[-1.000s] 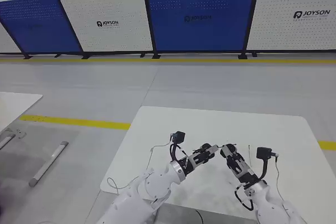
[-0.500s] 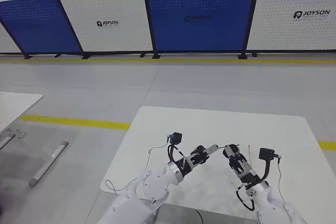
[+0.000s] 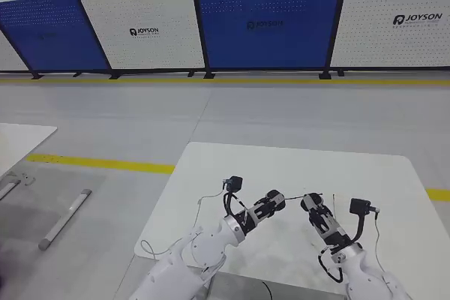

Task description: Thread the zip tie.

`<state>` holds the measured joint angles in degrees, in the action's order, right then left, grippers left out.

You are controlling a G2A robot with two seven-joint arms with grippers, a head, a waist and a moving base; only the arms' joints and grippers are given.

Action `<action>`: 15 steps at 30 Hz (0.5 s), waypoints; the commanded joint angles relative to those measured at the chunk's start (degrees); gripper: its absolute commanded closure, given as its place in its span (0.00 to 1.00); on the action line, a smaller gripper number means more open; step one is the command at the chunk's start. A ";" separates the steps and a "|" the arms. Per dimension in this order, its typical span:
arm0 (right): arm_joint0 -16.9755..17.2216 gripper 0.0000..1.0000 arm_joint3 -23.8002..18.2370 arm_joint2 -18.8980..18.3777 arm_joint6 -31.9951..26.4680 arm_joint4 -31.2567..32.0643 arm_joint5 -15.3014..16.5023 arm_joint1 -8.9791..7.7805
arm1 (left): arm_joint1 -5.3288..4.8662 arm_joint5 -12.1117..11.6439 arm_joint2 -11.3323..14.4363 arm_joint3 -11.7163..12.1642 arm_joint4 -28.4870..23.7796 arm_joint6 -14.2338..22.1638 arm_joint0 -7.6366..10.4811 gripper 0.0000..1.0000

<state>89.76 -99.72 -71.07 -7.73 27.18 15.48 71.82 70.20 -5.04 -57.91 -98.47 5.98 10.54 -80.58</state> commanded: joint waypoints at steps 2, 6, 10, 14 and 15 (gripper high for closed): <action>-0.02 1.00 -0.06 -0.07 -0.11 -0.11 -0.08 -0.01 | 0.00 0.04 0.03 -0.01 0.07 0.18 0.05 1.00; -0.01 1.00 -0.39 -0.14 -0.44 -0.42 0.03 -0.02 | 0.03 0.34 0.22 0.03 0.20 0.42 0.28 1.00; -0.07 1.00 -0.60 -0.12 -0.46 -0.60 0.07 -0.01 | 0.06 0.57 0.30 -0.12 0.20 0.45 0.46 1.00; -0.06 1.00 -0.65 -0.01 -0.33 -0.38 -0.07 0.01 | 0.06 0.50 0.14 -0.11 -0.34 0.66 0.43 0.93; -0.06 1.00 -0.61 0.03 -0.31 -0.29 -0.15 0.01 | 0.06 0.47 0.11 -0.08 -0.50 0.72 0.41 0.75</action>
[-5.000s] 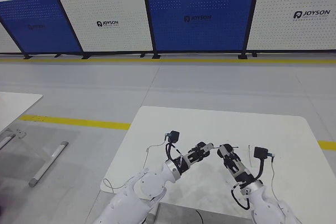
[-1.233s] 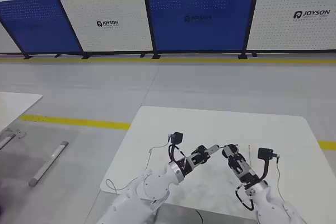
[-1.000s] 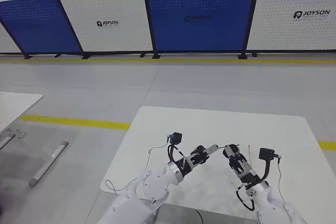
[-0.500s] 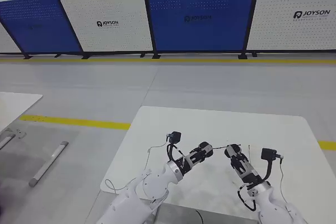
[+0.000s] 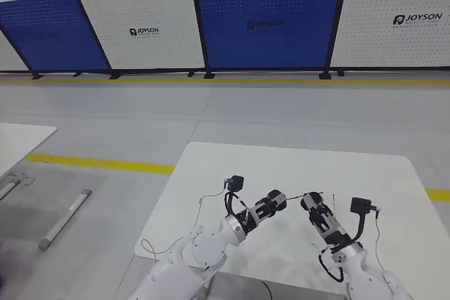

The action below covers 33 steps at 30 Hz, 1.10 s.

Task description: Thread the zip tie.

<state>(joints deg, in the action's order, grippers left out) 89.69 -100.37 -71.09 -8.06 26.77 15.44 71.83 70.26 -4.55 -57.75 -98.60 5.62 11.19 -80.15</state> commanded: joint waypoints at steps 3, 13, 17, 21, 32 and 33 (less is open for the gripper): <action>-0.01 1.00 0.19 0.16 0.11 0.24 -0.24 0.03 | -0.03 -0.38 -0.07 0.18 -0.32 0.28 -0.14 0.60; 0.01 1.00 0.29 0.25 0.35 0.02 -0.13 0.07 | -0.07 -0.93 -0.11 0.63 0.16 0.28 -0.09 0.71; 0.09 1.00 0.31 0.20 0.50 -0.11 -0.02 0.07 | -0.05 -0.98 -0.06 0.76 0.33 0.02 -0.09 0.98; 0.14 1.00 0.31 0.13 0.56 -0.19 0.07 0.07 | -0.05 -1.03 -0.02 0.82 0.50 -0.12 -0.07 1.00; 0.15 1.00 0.44 0.13 0.09 -0.02 0.35 0.04 | 0.01 -1.39 0.38 0.73 0.91 -0.35 -0.11 1.00; 0.09 1.00 0.51 0.22 -0.05 0.18 0.38 0.04 | 0.02 -1.50 0.48 0.67 0.97 -0.29 -0.12 1.00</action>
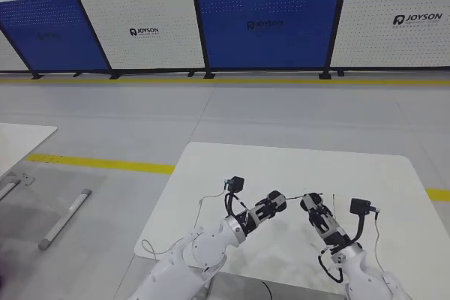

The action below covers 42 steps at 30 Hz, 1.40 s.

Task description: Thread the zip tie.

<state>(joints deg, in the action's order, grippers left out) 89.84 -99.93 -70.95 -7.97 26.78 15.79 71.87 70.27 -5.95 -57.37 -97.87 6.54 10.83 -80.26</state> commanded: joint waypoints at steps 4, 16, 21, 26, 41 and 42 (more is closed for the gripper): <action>-0.39 1.00 0.34 0.59 -0.62 0.93 -0.20 0.03 | 0.03 -0.60 0.34 -0.27 0.22 -0.01 -0.10 1.00; -0.83 0.00 0.67 0.61 -2.17 -0.93 -1.73 0.08 | 0.23 -0.25 0.08 0.42 -1.02 -1.79 0.12 1.00; -0.29 0.00 0.92 -0.62 -2.66 -2.50 -0.96 -0.10 | 0.28 -0.80 -0.77 0.09 -2.34 -3.43 -0.18 1.00; -0.27 0.00 2.63 -2.00 -2.89 -3.57 -4.78 -0.16 | 0.39 -2.38 -2.25 -0.74 -5.65 -6.25 -1.08 1.00; -1.08 0.00 3.21 -1.35 -1.19 4.81 -7.05 -0.29 | 0.50 -2.50 -2.03 -0.80 -6.47 -6.18 -1.19 1.00; -1.42 0.00 3.68 -0.88 -1.73 7.99 -7.11 -0.40 | 0.52 -2.65 -1.95 -0.77 -6.73 -5.78 -1.18 1.00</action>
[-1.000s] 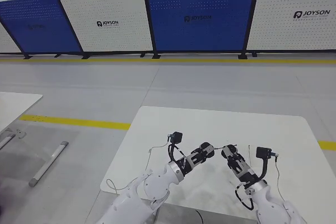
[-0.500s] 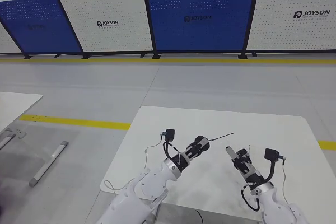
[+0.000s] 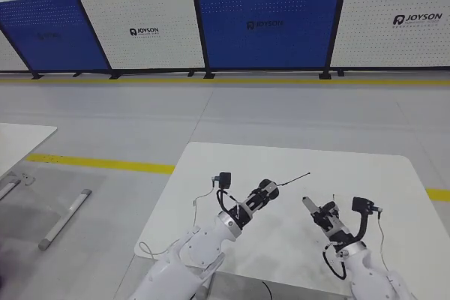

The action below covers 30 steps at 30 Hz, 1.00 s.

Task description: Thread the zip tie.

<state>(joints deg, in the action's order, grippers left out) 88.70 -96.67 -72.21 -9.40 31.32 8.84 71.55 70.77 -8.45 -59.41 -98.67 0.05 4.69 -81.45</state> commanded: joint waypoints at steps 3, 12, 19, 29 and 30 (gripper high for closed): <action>-1.57 0.00 1.97 1.03 -2.10 11.53 0.26 -0.45 | 0.01 -0.55 -0.03 -0.12 -1.08 1.43 0.00 1.00; -2.51 0.00 3.43 1.33 -1.96 15.31 2.03 -0.64 | -0.17 -0.25 -0.04 -0.52 0.27 3.48 0.06 1.00; -2.42 0.00 3.43 1.51 -2.14 14.90 2.32 -0.61 | -0.17 -0.25 -0.04 -0.52 0.27 3.48 0.06 1.00; -3.06 0.00 4.41 1.22 -4.13 11.86 10.64 -1.53 | -0.23 -1.62 -0.85 -1.08 -7.95 8.68 -0.37 1.00; -3.06 0.00 4.41 1.22 -4.13 11.86 10.64 -1.53 | -0.23 -1.62 -0.85 -1.08 -7.95 8.68 -0.37 1.00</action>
<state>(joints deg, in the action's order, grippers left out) 85.63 -92.25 -70.99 -13.53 43.17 19.50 70.02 70.54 -10.10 -60.29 -99.76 -8.00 13.43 -81.83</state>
